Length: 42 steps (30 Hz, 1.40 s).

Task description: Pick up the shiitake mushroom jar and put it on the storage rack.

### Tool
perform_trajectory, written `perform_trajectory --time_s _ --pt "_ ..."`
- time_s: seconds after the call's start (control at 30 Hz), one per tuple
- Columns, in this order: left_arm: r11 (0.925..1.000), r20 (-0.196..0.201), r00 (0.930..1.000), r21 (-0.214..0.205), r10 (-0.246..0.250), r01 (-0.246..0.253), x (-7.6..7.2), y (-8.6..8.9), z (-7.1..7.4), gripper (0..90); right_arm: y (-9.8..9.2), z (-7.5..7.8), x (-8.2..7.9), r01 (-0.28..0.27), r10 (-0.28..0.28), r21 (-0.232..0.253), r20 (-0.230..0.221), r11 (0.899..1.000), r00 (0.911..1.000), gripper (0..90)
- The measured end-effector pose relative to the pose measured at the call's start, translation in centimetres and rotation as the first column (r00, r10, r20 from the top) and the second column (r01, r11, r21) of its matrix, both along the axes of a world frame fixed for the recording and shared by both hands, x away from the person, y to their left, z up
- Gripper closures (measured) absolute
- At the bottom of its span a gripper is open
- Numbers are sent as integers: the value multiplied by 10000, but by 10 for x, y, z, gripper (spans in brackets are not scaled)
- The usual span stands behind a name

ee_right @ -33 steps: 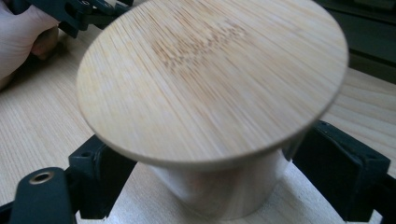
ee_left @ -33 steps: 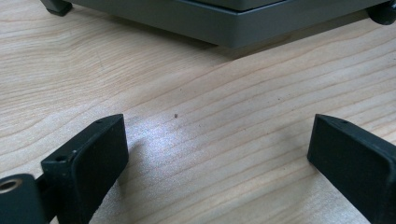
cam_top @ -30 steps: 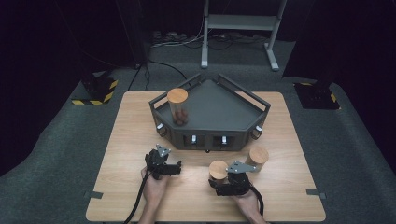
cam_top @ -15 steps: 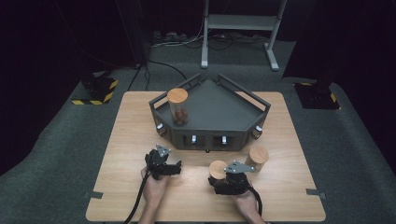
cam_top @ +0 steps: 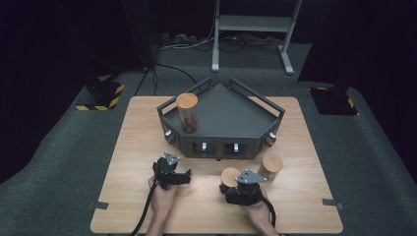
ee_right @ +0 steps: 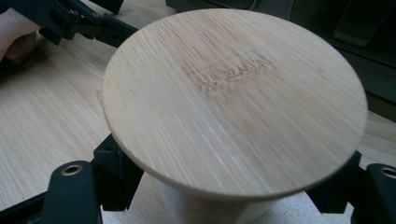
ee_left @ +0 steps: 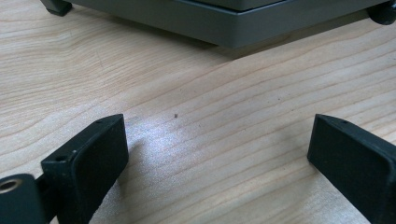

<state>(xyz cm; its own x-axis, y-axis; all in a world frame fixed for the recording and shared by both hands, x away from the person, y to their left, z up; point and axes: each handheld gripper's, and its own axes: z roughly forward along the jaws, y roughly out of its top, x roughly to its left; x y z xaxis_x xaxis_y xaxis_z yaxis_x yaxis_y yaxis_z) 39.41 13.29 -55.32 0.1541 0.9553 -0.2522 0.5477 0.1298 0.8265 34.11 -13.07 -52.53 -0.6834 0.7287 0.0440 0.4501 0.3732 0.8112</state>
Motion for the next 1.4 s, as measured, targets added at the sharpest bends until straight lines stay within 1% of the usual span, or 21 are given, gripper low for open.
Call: perform_trajectory --time_s 0.13,0.17,0.37,0.63,0.87,1.1,1.23,1.27,1.4 --pt "10000 40 10000 -51 35 -35 0 0 0 50 -1 2 0 4 -4 -19 21 10000 10000 255" --pt "10000 0 10000 -2 -6 6 0 0 0 50 -1 3 0 7 -7 -5 19 10000 10000 255" --pt "10000 10 10000 -16 5 -5 0 0 0 50 -2 12 0 -50 50 -35 198 10000 9998 255" --pt "10000 -2 10000 0 -7 7 0 0 0 50 -3 22 3 -65 64 52 268 10000 9996 255" --pt "10000 2 10000 -4 -2 2 0 0 0 50 -5 33 6 -142 137 111 427 9998 9990 255" --pt "10000 4 10000 -7 -1 1 0 0 0 49 -7 43 10 -122 113 243 383 9996 9992 255" --pt "10000 36 10000 -45 30 -30 0 0 0 49 -7 48 13 -142 134 185 413 9997 9991 255" --pt "10000 -3 10000 3 -8 8 0 0 0 50 -7 50 14 -172 165 159 443 9997 9989 255" --pt "10000 1 10000 0 -6 6 0 0 0 50 -9 56 17 -144 136 194 394 9997 9991 255"
